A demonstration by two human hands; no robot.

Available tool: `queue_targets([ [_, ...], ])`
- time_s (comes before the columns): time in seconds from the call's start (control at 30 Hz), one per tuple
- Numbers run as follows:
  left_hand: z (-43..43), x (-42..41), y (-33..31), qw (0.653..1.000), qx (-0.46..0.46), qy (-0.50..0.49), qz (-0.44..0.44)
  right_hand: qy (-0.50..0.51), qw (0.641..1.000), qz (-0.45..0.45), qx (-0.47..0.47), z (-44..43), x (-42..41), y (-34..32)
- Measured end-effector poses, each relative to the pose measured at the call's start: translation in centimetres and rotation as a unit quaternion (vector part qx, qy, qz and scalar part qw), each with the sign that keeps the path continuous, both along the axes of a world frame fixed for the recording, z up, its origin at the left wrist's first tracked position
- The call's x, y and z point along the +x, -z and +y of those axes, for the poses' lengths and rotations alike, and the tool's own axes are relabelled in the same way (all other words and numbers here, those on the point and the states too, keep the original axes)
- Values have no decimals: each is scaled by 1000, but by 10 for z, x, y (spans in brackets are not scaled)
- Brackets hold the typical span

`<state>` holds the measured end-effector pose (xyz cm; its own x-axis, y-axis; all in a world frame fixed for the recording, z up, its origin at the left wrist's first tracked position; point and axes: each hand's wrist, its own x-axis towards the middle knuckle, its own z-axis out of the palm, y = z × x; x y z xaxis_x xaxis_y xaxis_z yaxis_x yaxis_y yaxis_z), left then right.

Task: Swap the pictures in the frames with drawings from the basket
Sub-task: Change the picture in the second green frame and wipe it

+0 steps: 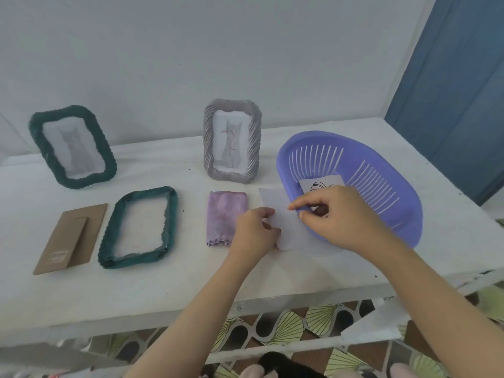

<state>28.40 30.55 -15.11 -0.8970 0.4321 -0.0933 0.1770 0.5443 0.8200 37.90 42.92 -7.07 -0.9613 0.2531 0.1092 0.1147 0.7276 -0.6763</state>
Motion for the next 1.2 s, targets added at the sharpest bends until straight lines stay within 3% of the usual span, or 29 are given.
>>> queue_targets([
  [0.17, 2, -1, 3, 996, -51, 33, 69, 8, 1000, -4, -26, -3, 3, 10],
  [0.33, 2, -4, 2, 989, -104, 66, 82, 1, 995, 1, -95, 2, 6, 8],
  [0.43, 1, 0, -5, 989, -61, 52, 124, 43, 988, 7, -151, 19, 5, 4],
  [0.5, 3, 3, -13, 992, 38, 37, 110, 91, 992, -16, -88, 40, -1, 2],
  [0.57, 4, 4, -20, 987, 122, 54, 91, 130, 986, -102, 18, 61, -7, 3],
  [0.67, 4, 3, -26, 976, 132, 124, 118, 142, 952, -247, 110, 77, -13, 11],
  [0.73, 4, 3, -29, 973, 114, 154, 131, 134, 941, -286, 122, 77, -15, 17],
  [1.0, 2, 3, -30, 979, 94, 146, 109, 157, 923, -313, 160, 73, -16, 20],
  [1.2, 2, 2, -31, 979, 99, 147, 102, 181, 952, -188, 162, 81, -15, 25],
])
